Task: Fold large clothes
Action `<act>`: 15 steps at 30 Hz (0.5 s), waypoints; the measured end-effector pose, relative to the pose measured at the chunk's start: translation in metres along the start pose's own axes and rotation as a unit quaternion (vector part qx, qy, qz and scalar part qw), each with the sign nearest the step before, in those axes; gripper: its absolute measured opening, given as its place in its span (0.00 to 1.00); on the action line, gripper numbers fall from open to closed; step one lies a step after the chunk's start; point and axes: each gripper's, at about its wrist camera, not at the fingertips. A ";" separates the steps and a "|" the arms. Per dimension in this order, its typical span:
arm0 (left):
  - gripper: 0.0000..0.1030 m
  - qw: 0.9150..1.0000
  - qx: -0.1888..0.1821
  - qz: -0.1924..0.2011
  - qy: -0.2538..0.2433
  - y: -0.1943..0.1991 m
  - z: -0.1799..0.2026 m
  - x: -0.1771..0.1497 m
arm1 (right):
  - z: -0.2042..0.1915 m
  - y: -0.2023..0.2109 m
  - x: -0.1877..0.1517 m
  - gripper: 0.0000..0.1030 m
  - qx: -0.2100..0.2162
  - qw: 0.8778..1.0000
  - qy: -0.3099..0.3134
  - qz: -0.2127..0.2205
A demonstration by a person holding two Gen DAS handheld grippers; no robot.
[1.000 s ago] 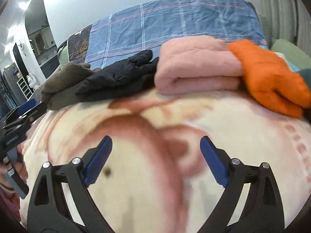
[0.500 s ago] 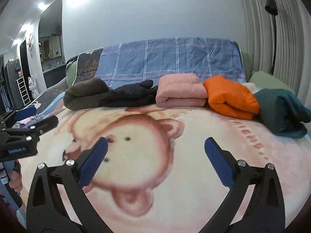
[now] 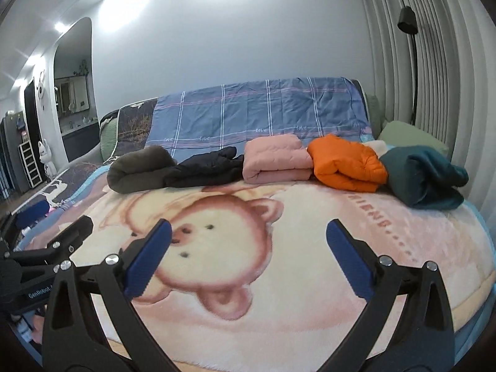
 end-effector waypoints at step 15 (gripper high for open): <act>0.99 0.999 0.027 -0.012 -0.016 -0.002 0.001 -0.009 | 0.001 0.008 -0.006 0.98 -0.022 1.000 -0.005 0.004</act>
Point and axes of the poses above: each gripper's, at about its wrist camera, not at the fingertips, and y roughly against the way its jaws point, z to its right, x to its top, and after that the axes turned 3 degrees about y, right-handed
